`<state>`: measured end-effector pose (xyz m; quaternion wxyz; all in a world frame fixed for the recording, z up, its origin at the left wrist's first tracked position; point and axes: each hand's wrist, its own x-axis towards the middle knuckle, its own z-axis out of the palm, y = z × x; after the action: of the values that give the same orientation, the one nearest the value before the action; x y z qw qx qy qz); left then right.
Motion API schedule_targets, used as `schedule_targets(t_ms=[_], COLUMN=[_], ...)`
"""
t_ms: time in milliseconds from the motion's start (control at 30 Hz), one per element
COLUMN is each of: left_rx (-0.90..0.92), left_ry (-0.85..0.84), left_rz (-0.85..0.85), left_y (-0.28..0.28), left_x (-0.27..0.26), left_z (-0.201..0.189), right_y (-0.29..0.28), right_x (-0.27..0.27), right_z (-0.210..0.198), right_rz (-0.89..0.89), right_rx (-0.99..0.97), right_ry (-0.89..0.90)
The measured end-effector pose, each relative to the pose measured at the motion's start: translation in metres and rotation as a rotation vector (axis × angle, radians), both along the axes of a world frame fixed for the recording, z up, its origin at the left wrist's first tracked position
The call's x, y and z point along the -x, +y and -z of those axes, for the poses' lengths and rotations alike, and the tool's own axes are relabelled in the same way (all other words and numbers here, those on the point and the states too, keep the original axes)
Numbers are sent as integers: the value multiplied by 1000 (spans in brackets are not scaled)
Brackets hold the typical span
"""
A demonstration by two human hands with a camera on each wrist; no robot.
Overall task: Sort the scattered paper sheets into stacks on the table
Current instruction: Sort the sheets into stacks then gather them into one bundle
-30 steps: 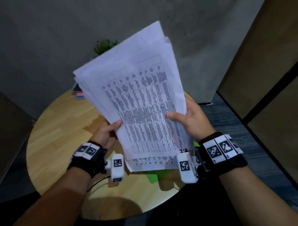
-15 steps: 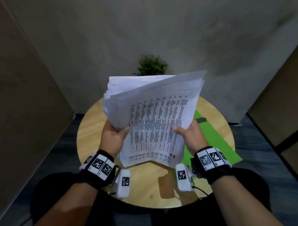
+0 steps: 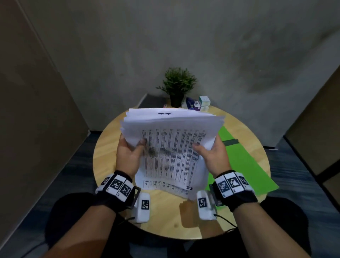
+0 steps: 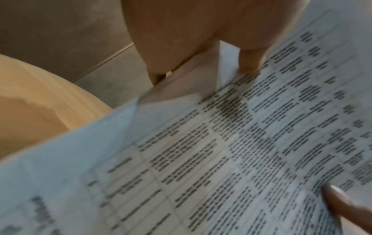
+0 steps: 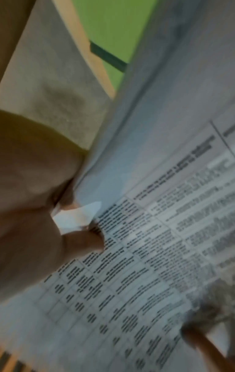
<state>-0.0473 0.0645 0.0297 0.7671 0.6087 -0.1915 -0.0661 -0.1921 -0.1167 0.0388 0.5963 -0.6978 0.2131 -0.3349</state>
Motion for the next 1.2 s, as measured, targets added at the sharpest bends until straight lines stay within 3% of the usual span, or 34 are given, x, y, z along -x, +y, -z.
schedule_targets(t_ms=[133, 267, 433, 600, 833, 1000, 1100, 1200], left_rx=[-80, -91, -11, -119, -36, 19, 67, 25], left_ry=[-60, -144, 31, -31, 38, -8, -61, -15], left_rz=[-71, 46, 195, 95, 47, -16, 34, 113], left_y=[-9, 0, 11, 4, -3, -13, -5, 3], left_x=[2, 2, -1, -5, -4, 0, -9, -11], left_z=[-2, -1, 17, 28, 29, 3, 0, 16], right_y=[6, -2, -11, -2, -8, -1, -4, -7], right_x=[-7, -11, 2, 0, -2, -17, -14, -7], right_z=[0, -9, 4, 17, 16, 5, -4, 3], right_rz=[89, 25, -48, 27, 18, 88, 47, -54], right_rx=[87, 69, -87, -38, -64, -33, -44, -45], right_ry=[-30, -46, -21, 27, 13, -89, -134, -69])
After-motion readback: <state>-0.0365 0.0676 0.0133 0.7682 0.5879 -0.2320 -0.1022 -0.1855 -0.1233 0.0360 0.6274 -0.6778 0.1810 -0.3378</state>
